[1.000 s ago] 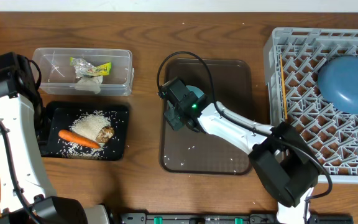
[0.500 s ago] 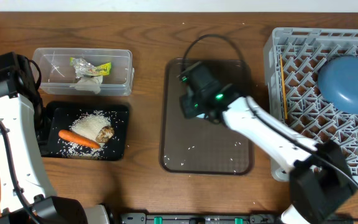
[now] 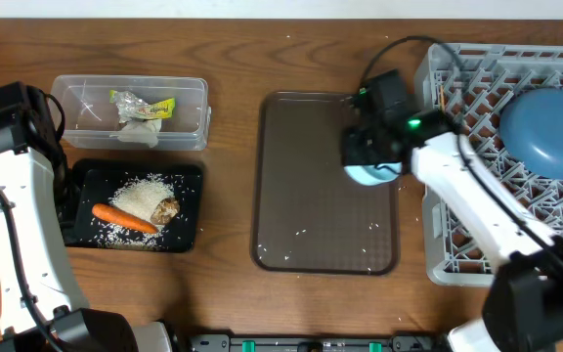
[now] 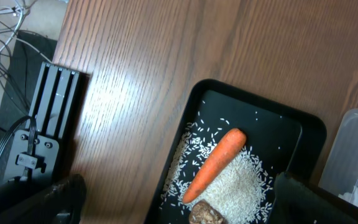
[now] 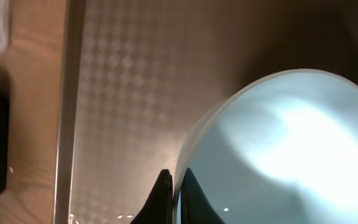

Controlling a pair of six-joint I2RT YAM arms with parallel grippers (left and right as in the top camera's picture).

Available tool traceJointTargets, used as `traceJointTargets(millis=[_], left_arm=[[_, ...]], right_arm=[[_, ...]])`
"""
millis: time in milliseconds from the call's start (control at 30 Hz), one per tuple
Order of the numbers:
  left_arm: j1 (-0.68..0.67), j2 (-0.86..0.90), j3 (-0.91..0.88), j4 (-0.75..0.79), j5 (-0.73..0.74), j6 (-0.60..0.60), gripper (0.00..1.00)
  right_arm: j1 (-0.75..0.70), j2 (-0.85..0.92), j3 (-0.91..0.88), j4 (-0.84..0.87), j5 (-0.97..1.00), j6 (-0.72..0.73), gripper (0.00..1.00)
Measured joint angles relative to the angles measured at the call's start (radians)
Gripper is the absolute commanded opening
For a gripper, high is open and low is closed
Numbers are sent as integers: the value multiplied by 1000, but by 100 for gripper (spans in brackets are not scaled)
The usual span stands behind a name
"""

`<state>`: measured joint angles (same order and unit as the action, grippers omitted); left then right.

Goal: Sort waste into correct bins and load items into the dishwasher rack
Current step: 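Lift the bowl with the right gripper and carry it into the rack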

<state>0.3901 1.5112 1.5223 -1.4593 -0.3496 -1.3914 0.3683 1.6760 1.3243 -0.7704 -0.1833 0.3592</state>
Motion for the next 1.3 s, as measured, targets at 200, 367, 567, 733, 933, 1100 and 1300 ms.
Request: traceJointTargets(millis=[200,367,567,733,933,1100,1300], left_arm=[[0,0,0,0,0,0,98],[0,0,0,0,0,0,98],[0,0,0,0,0,0,98],[0,0,0,0,0,0,98],[0,0,0,0,0,0,98],[0,0,0,0,0,0,98],[0,0,0,0,0,0,98]], right_arm=[[-45,-173,0,-14,-4,-5,1],[-76,-289,0,-89,-15,-8,1],[-228,-342,0,-192,-37,-11,1],[-407,-344,0,-242,-134,-87,1],[-625,-344,0,-268,-307,-190,1],[-780,-340,0,-285,-453,-267,1],[-843,-267,0,-302,-611,-343,1]])
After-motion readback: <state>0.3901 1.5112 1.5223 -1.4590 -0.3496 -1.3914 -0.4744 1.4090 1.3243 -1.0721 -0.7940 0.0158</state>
